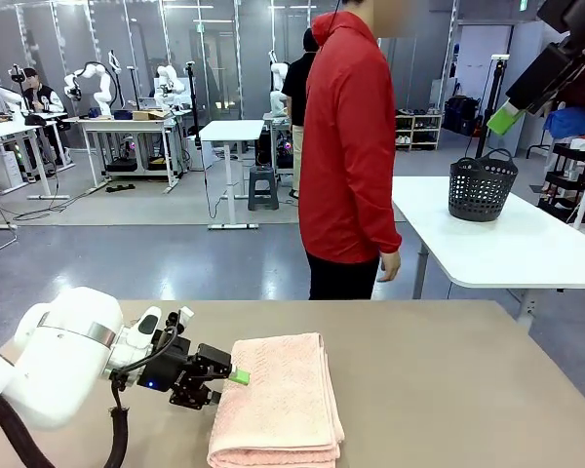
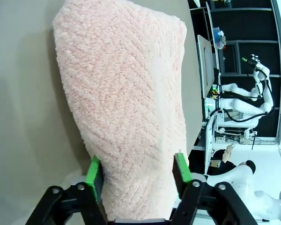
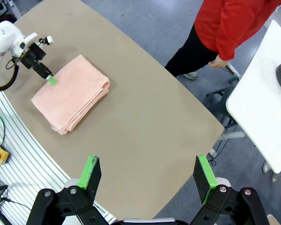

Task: Fold the towel.
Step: Pick up the 100 cm Hotel Towel and place it on the left side of the table.

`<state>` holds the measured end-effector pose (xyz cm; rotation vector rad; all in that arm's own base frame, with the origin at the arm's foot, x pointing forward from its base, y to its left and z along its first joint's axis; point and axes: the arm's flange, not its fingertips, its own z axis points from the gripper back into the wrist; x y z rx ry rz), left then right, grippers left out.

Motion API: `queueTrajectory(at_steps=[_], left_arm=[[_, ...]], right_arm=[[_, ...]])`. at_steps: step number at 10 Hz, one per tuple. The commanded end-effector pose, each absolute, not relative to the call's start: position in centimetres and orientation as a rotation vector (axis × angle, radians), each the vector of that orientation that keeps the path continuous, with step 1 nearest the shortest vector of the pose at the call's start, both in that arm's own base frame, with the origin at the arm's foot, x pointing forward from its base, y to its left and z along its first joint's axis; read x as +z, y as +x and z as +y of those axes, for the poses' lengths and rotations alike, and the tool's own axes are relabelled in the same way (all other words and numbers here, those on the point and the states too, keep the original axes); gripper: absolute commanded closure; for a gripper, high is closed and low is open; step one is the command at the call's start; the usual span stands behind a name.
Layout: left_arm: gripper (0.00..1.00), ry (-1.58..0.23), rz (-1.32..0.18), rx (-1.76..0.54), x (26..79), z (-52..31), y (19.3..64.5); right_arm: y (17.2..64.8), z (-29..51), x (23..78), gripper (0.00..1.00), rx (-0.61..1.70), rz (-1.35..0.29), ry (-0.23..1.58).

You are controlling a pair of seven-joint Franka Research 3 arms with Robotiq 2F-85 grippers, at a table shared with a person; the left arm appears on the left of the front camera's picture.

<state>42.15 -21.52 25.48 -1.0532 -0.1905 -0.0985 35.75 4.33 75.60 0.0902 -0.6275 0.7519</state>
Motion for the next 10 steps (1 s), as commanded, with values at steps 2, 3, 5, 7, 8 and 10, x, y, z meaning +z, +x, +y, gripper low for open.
queueTrajectory(at_steps=[2,3,5,7,8,10], left_arm=[[1.00,-1.100,-0.197,-0.092,24.7,-22.1,42.8],[0.87,-1.102,-0.203,-0.079,24.8,-22.1,42.9],[1.00,-1.081,-0.226,-0.070,25.1,-22.2,43.0],[1.00,-1.076,-0.220,-0.058,25.4,-22.3,43.3],[1.00,-1.045,-0.193,-0.100,25.6,-22.8,43.4],[1.00,-1.067,-0.193,-0.088,25.4,-21.7,42.8]], right_arm=[[35.6,4.2,75.6,0.00,0.756,-0.625,0.089],[35.6,4.2,75.6,0.00,0.756,-0.625,0.089],[35.6,4.2,75.6,0.00,0.756,-0.625,0.089],[35.6,4.2,75.6,0.00,0.756,-0.625,0.089],[35.6,4.2,75.6,0.00,0.756,-0.625,0.089],[35.6,4.2,75.6,0.00,0.756,-0.625,0.089]])
